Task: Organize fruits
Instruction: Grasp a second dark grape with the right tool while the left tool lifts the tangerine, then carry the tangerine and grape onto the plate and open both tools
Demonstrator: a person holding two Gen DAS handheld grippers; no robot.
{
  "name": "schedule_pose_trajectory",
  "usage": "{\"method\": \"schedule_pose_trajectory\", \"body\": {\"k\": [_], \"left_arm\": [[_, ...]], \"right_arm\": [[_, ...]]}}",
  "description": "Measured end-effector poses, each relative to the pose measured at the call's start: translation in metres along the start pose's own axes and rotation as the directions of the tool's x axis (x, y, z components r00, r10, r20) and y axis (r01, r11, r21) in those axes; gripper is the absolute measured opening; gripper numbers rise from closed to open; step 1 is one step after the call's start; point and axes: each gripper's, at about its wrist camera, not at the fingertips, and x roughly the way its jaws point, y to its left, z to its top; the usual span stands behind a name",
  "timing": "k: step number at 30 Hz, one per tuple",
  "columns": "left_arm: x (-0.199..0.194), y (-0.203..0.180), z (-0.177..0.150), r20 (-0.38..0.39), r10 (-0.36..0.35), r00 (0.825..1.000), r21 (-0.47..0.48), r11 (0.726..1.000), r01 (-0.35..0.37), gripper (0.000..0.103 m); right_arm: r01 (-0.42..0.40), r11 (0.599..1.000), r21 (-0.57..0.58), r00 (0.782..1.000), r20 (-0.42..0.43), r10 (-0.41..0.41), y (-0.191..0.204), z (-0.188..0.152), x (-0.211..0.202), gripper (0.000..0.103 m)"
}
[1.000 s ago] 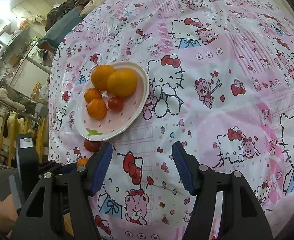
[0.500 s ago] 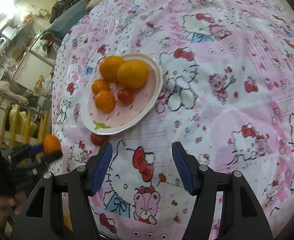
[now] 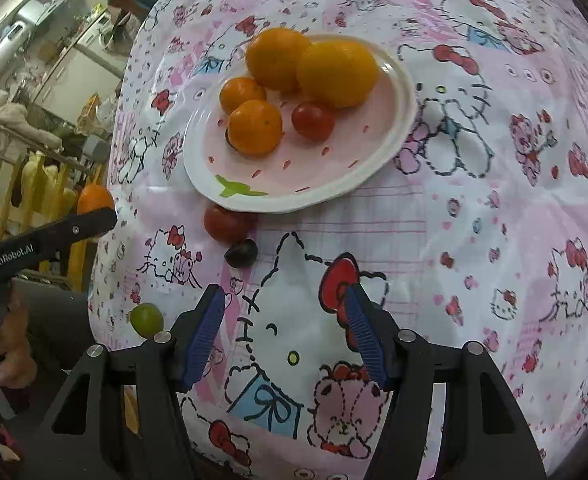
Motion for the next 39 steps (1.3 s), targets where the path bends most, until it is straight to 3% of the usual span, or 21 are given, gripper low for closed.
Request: {"method": "schedule_pose_trajectory", "body": {"k": [6, 13, 20, 22, 39], "left_arm": [[0.004, 0.002, 0.004, -0.018, -0.017, 1.0, -0.017, 1.0, 0.017, 0.039], [0.004, -0.005, 0.005, -0.016, -0.026, 1.0, -0.002, 1.0, 0.026, 0.039], [0.015, -0.01, 0.0, -0.037, 0.006, 0.999, 0.035, 0.999, -0.004, 0.039], [0.017, -0.01, 0.0, -0.041, 0.014, 0.999, 0.037, 0.999, -0.013, 0.039], [0.022, -0.013, -0.002, -0.01, 0.045, 0.999, 0.061, 0.997, -0.045, 0.039]], "right_arm": [[0.001, 0.992, -0.124, 0.997, -0.075, -0.01, 0.024, -0.002, 0.027, 0.064], [0.063, 0.973, -0.222, 0.997, -0.026, -0.07, 0.039, 0.008, 0.044, 0.044], [0.07, 0.958, -0.278, 0.997, -0.011, -0.076, 0.044, 0.016, 0.051, 0.041], [0.09, 0.951, -0.295, 0.995, -0.006, -0.096, 0.045, 0.017, 0.053, 0.027], [0.036, 0.962, -0.272, 0.999, -0.007, -0.04, 0.037, 0.0, 0.023, 0.026]]}}
